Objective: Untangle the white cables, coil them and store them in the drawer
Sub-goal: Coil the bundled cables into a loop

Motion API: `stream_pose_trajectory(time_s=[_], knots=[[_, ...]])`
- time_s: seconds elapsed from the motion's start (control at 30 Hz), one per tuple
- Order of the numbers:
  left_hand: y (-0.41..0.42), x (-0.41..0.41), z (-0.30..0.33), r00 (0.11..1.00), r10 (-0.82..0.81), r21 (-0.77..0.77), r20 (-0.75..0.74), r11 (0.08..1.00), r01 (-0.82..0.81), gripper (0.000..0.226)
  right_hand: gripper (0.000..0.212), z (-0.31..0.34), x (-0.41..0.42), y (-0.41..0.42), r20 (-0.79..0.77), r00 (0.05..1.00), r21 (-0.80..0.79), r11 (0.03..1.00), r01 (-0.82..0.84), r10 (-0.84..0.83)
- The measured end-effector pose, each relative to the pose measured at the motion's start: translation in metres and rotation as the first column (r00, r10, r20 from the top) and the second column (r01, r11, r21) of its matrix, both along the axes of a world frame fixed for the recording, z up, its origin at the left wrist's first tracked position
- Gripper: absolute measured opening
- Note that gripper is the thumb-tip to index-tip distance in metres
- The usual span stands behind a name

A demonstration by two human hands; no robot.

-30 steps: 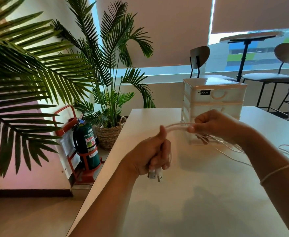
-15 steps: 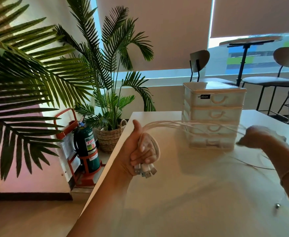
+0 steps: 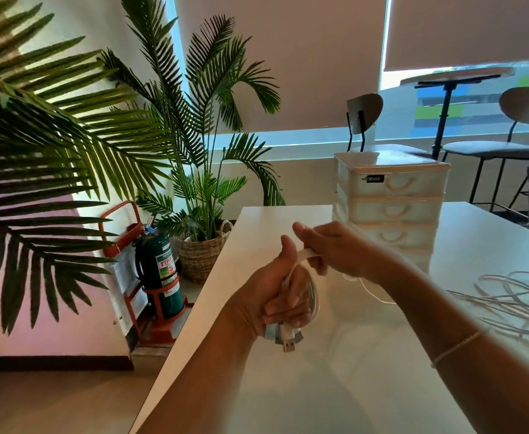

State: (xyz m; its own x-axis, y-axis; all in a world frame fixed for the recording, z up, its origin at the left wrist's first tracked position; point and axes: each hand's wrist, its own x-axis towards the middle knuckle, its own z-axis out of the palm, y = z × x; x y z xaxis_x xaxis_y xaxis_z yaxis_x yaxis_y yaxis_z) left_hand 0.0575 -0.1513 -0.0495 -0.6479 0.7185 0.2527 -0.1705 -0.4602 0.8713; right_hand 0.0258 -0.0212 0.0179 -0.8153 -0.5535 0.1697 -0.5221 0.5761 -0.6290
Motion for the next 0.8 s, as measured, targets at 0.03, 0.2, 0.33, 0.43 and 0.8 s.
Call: stream_pose_trajectory(time_s=[0.03, 0.2, 0.33, 0.43, 0.8], knots=[[0.001, 0.001, 0.001, 1.000, -0.020, -0.018, -0.016, 1.000, 0.020, 0.066, 0.057, -0.002, 0.000, 0.000, 0.013, 1.000, -0.012, 1.000, 0.002, -0.002], [0.004, 0.009, 0.004, 0.980, 0.102, -0.280, -0.170, 0.949, -0.147, 0.050, 0.055, 0.003, -0.002, 0.003, -0.052, 0.999, -0.163, 0.987, -0.004, -0.004], [0.009, 0.015, 0.011, 0.953, 0.181, -0.492, -0.244, 0.824, -0.282, 0.034, 0.046, 0.011, 0.000, 0.006, -0.088, 0.992, -0.073, 0.993, -0.097, 0.090], [0.014, 0.018, 0.014, 0.954, 0.165, -0.531, -0.252, 0.800, -0.279, 0.025, 0.047, 0.010, -0.001, 0.007, -0.058, 0.992, -0.050, 0.992, -0.113, 0.110], [0.020, 0.021, 0.017, 0.923, 0.070, -0.508, -0.379, 0.818, -0.270, 0.051, 0.045, -0.020, -0.014, 0.018, 0.326, 0.909, -0.348, 0.927, -0.141, 0.260]])
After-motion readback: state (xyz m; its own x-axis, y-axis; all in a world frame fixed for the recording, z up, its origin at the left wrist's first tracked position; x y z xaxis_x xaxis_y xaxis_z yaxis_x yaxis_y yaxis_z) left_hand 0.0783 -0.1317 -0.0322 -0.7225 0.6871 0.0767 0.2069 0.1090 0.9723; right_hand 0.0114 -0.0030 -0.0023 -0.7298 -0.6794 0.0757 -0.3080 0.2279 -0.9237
